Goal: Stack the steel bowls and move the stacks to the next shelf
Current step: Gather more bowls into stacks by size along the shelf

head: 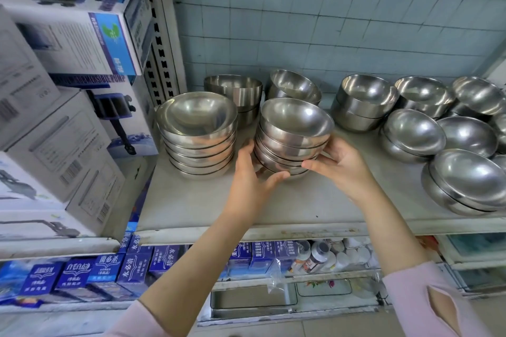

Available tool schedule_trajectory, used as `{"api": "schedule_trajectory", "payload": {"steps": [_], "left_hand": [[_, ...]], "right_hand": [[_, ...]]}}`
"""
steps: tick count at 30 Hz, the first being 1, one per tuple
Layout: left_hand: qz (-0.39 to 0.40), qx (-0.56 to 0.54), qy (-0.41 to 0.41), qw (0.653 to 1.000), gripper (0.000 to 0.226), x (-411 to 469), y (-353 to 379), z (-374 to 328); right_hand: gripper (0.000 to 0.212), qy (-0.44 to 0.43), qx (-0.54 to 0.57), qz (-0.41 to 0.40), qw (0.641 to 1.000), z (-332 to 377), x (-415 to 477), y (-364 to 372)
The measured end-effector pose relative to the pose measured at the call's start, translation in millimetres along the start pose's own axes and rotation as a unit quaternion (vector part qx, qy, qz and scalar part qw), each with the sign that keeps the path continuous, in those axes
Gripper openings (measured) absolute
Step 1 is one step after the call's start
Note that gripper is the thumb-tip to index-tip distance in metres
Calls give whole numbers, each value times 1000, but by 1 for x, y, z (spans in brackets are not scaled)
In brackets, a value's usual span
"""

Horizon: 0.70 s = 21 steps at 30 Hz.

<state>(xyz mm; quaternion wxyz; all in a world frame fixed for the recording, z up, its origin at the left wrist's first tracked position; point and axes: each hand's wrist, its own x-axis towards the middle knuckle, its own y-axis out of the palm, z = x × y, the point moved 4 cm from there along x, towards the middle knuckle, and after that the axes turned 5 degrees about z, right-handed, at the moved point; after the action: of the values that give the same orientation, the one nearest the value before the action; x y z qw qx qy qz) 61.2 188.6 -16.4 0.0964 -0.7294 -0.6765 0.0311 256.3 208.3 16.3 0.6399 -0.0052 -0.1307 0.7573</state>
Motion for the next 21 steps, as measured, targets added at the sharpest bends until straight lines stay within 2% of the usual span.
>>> {"api": "schedule_trajectory", "payload": {"steps": [7, 14, 16, 19, 21], "left_hand": [[8, -6, 8, 1000, 81, 0, 0, -5], [14, 5, 2, 1000, 81, -2, 0, -6], [8, 8, 10, 1000, 87, -3, 0, -7], [4, 2, 29, 1000, 105, -5, -3, -15], [12, 4, 37, 999, 102, -3, -5, -16]], "right_hand": [[56, 2, 8, 28, 1000, 6, 3, -4], [70, 18, -85, 63, 994, 15, 11, -12], [71, 22, -111, 80, 990, 19, 11, -11], [66, 17, -120, 62, 991, 19, 10, -12], [65, 9, -112, 48, 993, 18, 8, -11]]}}
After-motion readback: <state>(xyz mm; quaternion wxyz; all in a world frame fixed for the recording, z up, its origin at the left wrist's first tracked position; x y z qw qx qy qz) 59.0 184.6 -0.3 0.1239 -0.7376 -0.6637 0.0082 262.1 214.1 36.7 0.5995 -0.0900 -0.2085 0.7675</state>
